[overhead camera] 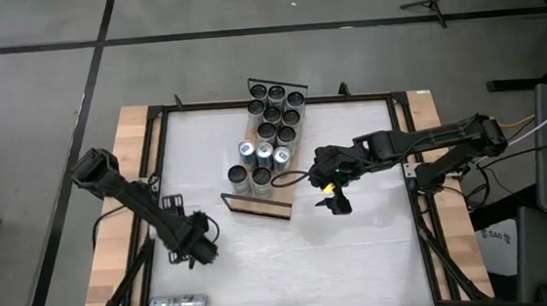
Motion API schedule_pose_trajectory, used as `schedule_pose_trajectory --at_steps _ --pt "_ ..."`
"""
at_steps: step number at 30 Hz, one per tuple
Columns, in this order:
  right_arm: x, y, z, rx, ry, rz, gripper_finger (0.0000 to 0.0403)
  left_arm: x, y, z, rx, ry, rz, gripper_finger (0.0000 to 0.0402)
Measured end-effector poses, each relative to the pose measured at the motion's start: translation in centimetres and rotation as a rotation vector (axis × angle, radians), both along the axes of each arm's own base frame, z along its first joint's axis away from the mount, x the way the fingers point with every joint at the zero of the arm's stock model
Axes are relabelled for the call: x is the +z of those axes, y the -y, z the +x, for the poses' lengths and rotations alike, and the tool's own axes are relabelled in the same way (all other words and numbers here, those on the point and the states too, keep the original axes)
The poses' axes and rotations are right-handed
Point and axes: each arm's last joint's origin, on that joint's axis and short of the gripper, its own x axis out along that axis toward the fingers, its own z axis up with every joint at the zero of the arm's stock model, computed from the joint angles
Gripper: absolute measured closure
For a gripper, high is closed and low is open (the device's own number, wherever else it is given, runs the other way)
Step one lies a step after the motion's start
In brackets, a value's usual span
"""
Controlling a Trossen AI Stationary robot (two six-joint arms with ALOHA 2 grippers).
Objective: Place canned beverage on shelf
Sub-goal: Move the orange soda can to the middle left of the table
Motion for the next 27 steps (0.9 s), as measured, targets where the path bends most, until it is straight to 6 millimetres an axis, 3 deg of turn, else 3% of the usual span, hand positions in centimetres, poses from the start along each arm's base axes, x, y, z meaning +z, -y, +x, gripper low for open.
schedule_pose_trajectory --at_steps 27 --pt "0.0 0.0 0.0 0.001 0.0 -0.001 0.0045 0.4 -5.0 2.8 -0.624 -0.164 0.055 0.0192"
